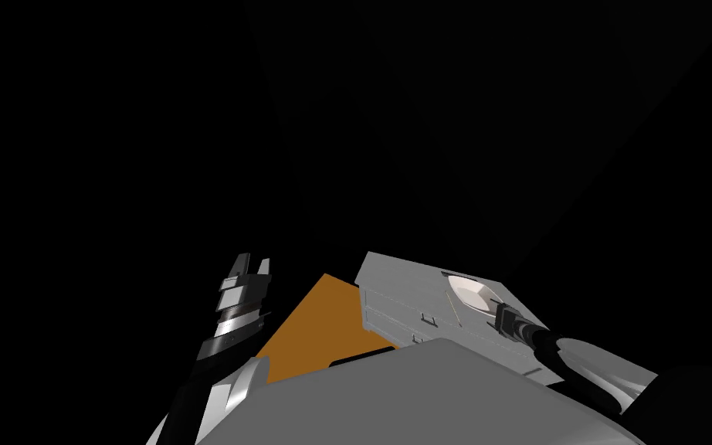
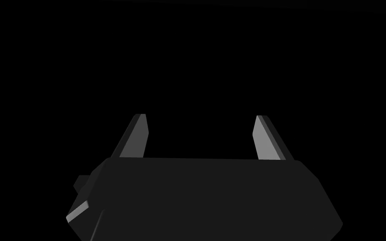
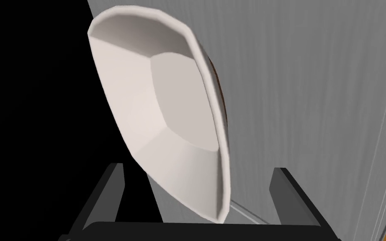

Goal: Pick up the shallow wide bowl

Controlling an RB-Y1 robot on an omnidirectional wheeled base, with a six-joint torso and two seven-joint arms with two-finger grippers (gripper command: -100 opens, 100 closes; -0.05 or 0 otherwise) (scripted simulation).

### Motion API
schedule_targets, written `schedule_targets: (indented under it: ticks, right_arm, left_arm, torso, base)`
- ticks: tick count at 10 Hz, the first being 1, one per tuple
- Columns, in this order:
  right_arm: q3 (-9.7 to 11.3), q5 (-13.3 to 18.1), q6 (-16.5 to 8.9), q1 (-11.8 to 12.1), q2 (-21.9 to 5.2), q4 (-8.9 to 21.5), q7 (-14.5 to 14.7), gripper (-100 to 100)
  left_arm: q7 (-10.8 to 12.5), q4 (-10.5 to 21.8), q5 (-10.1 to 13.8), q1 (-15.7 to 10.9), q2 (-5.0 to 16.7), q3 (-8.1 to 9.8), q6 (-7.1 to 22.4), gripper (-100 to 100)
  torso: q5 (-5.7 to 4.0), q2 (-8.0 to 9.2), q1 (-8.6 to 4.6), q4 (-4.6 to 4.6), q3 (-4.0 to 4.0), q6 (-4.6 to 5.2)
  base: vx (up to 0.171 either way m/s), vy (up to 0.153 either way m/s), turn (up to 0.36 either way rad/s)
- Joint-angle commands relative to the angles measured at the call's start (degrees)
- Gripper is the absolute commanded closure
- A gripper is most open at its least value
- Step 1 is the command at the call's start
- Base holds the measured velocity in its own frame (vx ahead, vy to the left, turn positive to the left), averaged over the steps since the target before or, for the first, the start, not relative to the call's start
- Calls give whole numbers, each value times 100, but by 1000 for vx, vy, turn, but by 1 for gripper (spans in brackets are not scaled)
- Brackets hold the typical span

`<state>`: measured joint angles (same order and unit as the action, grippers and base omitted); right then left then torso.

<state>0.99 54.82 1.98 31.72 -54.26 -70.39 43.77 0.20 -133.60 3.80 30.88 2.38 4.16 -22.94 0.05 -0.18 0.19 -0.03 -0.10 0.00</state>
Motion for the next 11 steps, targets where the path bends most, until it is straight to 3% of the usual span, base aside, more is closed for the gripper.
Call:
schedule_targets:
  ticks: [1,3,5,6,7,9,10,11]
  right_arm:
    - [99,118,-50,59,-46,161,200,-100]
    - [269,231,-62,59,-127,441,401,-100]
    - [291,212,-50,73,-162,422,382,-100]
    - [314,208,-78,78,-174,417,375,0]
    - [357,198,-159,-25,-43,591,375,-100]
    - [370,198,-166,-54,-29,620,370,-100]
    - [367,200,-166,-63,-20,636,376,100]
    - [367,200,-166,-62,-21,634,375,100]
  left_arm:
    - [0,0,0,0,0,0,0,0]
    - [0,0,0,0,0,0,0,0]
    - [0,0,0,0,0,0,0,0]
    - [0,0,0,0,0,1,0,0]
    - [0,0,0,0,0,1,0,0]
    - [0,0,0,-1,1,1,0,0]
    - [0,0,0,0,1,1,0,0]
    - [0,0,0,0,0,1,0,0]
  torso:
    - [0,0,0,0,0,0]
    - [-1,2,-4,0,1,2]
    - [0,6,-4,1,3,3]
    - [-2,14,-9,3,8,5]
    - [-3,19,-13,4,11,5]
    - [-9,36,-38,8,20,2]
    - [-7,32,-29,7,19,6]
    - [-5,27,-21,6,16,6]
  base:
    - [51,39,140]
    - [52,35,131]
    - [27,22,47]
    - [0,0,0]
    - [-26,-40,215]
    - [-34,-46,126]
    - [-3,-5,-6]
    - [0,0,0]
